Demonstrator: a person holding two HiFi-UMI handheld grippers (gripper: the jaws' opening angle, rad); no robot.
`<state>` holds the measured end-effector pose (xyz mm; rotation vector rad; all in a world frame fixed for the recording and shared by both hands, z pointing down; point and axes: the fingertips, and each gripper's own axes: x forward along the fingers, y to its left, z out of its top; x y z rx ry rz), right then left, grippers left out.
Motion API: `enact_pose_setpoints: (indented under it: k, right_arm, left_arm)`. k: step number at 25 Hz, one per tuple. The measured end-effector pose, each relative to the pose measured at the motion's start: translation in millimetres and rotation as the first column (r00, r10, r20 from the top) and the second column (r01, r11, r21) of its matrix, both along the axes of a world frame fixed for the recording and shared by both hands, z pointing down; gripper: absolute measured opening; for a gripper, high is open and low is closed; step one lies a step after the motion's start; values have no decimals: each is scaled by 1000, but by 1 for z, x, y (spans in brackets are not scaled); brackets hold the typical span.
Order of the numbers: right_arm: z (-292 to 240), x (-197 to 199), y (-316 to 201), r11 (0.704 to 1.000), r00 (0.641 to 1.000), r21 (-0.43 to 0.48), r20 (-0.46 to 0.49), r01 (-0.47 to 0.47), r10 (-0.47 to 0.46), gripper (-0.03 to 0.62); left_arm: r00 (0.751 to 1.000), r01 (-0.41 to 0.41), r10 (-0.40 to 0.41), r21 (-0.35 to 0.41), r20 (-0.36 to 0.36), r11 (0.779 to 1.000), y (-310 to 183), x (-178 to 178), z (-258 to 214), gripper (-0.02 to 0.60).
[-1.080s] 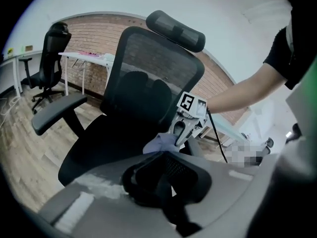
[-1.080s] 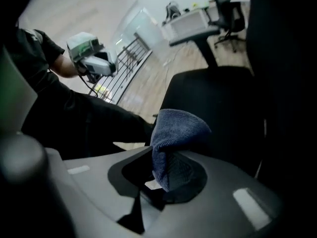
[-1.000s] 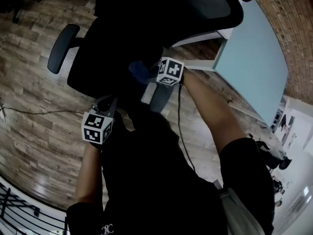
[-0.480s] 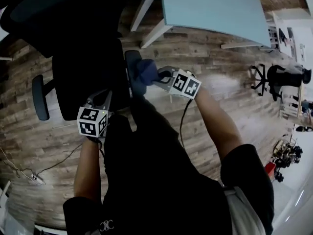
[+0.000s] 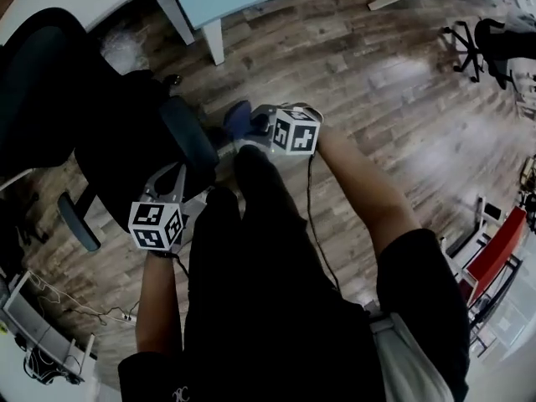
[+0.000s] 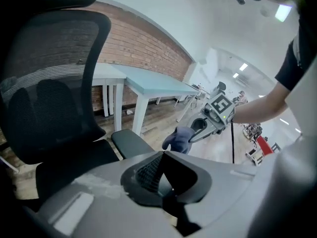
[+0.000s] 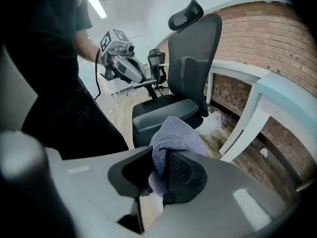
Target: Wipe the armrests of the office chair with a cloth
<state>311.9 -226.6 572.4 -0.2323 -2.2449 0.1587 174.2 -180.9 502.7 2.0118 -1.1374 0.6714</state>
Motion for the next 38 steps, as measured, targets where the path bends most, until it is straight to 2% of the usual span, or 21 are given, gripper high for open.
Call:
enact_pose_setpoints:
  k: [6,11,19,22,25,29,35,38]
  right_arm:
    - [44,-36,-14,995,993,-53,91,86,-81,63]
    - [67,-80,-18,984,987,-136,133,111,-93,63]
    - [102,-118,-25,978,990,-182,118,99,-79,63]
    - [113,-136,-40,979,997,-199,70,49,-36,63]
    - [124,-153,-64,970,997,-237,46,-50,63,63]
    - [152,-173,-78,965,998,-254,-6,-68,69,63]
    - [215,-178,-96,935,982,-302,-100,-185,162,61]
    - [246,-179,-88,898,967,-365,-158,-245,200,61]
  left_arm:
    - [994,73,-68,-55,82,996,-31,3,8,6]
    - [990,82,-70,-97,120,992,-46,-5,15,6]
    - [974,189,-173,-108,147,976,-60,-28,22,6]
    - [966,230,-213,-114,150,966,-60,-40,25,6]
    - [955,276,-258,-125,146,953,-54,-47,29,6]
    - [941,324,-303,-142,152,935,-44,-58,31,6]
    - [917,385,-359,-154,173,910,-34,-80,48,6]
    - [909,405,-376,-164,181,899,-26,-84,63,6]
